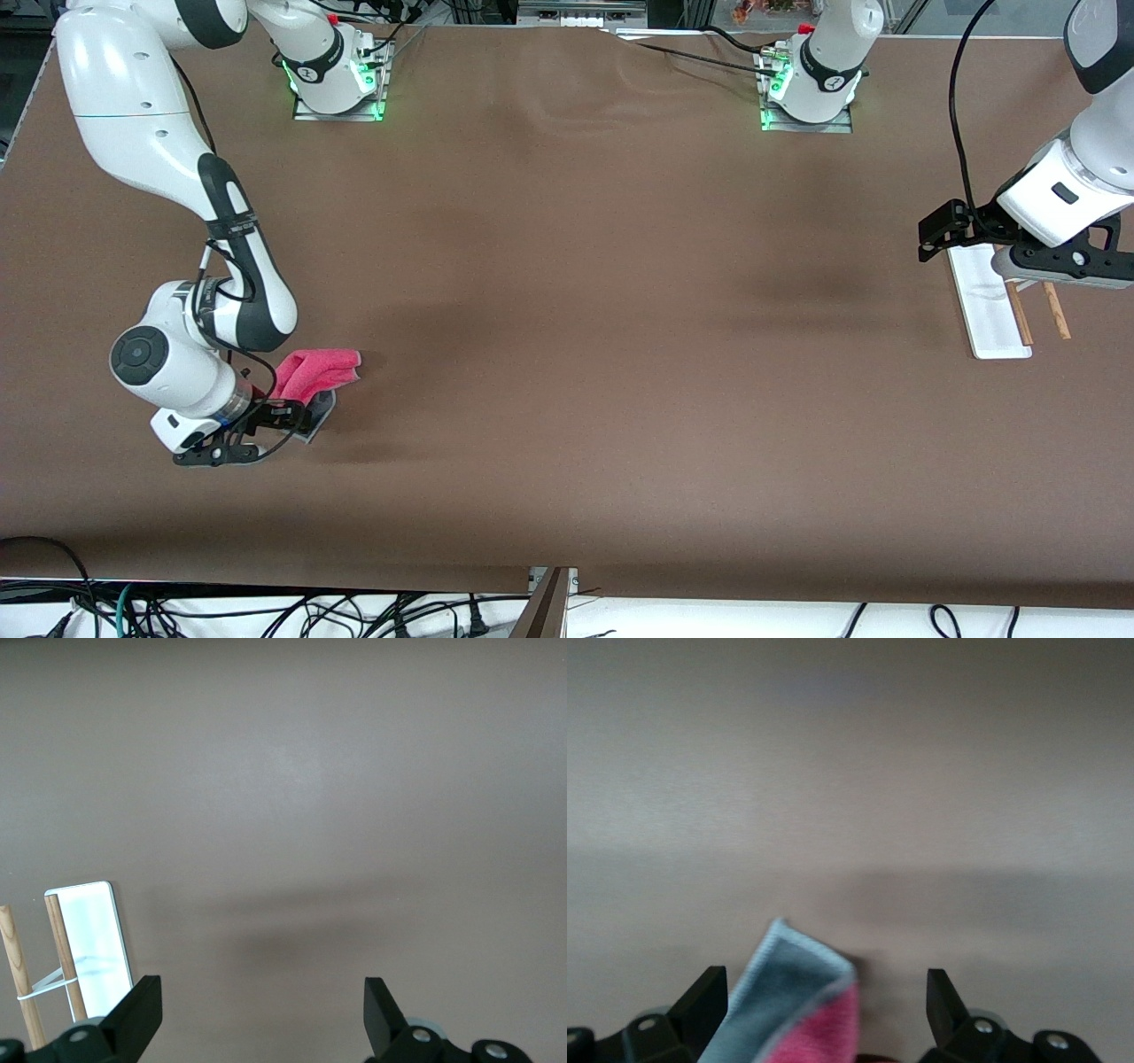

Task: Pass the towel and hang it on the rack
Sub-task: 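Lower the right gripper onto the pink towel and close it, then lift the towel with the right gripper while the left gripper approaches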

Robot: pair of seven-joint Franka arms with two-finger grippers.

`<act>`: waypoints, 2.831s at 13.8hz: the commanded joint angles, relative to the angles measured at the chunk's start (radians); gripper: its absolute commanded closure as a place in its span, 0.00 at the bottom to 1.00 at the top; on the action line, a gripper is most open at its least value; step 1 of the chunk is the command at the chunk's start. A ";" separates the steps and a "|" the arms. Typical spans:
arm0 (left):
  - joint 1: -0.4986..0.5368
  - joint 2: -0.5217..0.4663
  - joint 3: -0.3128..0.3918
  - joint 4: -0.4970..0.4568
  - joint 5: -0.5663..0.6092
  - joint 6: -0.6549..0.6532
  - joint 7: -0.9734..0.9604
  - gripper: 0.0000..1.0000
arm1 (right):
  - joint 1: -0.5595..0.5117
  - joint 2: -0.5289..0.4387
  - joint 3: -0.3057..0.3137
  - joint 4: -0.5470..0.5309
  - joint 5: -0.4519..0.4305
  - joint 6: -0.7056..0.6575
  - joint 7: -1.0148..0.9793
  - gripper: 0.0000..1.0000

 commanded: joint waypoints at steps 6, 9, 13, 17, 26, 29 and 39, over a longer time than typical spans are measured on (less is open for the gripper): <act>0.007 0.009 -0.001 0.024 -0.021 -0.020 0.025 0.00 | 0.004 0.044 -0.004 0.021 0.012 0.034 0.012 0.01; 0.009 0.009 -0.001 0.024 -0.023 -0.019 0.025 0.00 | 0.001 0.038 -0.005 0.021 0.013 0.028 0.010 0.30; 0.009 0.009 -0.001 0.024 -0.021 -0.019 0.025 0.00 | 0.002 0.033 -0.011 0.021 -0.001 0.020 0.002 0.68; 0.009 0.009 -0.001 0.024 -0.021 -0.019 0.026 0.00 | 0.002 0.021 -0.011 0.021 0.001 -0.048 -0.024 1.00; 0.009 0.009 -0.001 0.024 -0.021 -0.019 0.026 0.00 | 0.012 -0.065 0.001 0.223 0.013 -0.490 -0.027 1.00; 0.009 0.009 -0.001 0.024 -0.021 -0.019 0.026 0.00 | 0.015 -0.096 0.032 0.325 0.013 -0.663 -0.022 1.00; 0.007 0.009 -0.001 0.024 -0.021 -0.020 0.023 0.00 | 0.192 -0.185 0.061 0.432 0.009 -0.791 0.142 1.00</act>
